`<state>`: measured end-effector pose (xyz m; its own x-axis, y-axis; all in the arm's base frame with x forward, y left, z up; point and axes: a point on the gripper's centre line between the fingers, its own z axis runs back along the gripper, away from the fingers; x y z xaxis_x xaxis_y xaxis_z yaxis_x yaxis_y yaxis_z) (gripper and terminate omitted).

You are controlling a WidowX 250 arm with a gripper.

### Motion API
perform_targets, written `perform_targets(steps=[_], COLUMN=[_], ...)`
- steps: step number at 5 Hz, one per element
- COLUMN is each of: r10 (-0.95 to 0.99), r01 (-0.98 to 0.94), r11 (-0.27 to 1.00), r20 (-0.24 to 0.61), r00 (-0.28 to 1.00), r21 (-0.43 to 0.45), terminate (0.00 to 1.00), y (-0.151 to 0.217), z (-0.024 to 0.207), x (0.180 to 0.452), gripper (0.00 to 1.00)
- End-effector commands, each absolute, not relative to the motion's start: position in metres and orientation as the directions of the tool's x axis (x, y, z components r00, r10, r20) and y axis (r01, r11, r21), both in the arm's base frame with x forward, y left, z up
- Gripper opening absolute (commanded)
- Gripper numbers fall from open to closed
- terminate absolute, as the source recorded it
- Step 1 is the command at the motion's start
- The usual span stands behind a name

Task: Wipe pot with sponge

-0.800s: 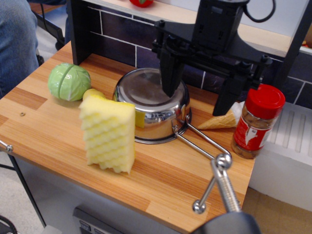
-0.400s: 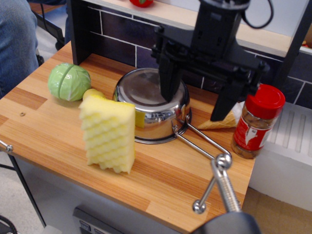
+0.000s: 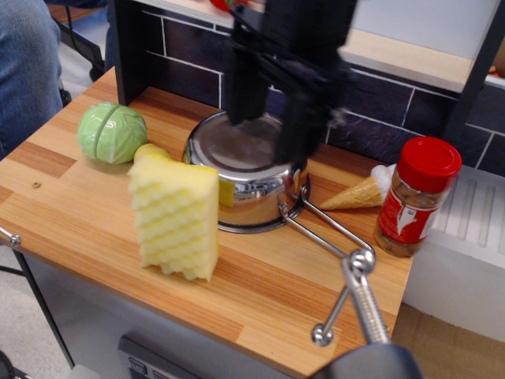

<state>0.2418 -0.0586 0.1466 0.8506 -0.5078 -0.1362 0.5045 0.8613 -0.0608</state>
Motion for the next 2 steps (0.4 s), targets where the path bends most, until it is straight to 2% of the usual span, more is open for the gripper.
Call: perform_targets(steps=[1, 2], r10=[-0.822, -0.936], r01=[0.819, 0.934], r11=[0.564, 0.34], r20=[-0.167, -0.137], r00=[0.544, 0.325], r21=[-0.106, -0.107], terminate=[0.0, 0.0], y=[-0.042, -0.031], z=[0.148, 0.141], x=[0.236, 0.23], gripper=[1.0, 1.0])
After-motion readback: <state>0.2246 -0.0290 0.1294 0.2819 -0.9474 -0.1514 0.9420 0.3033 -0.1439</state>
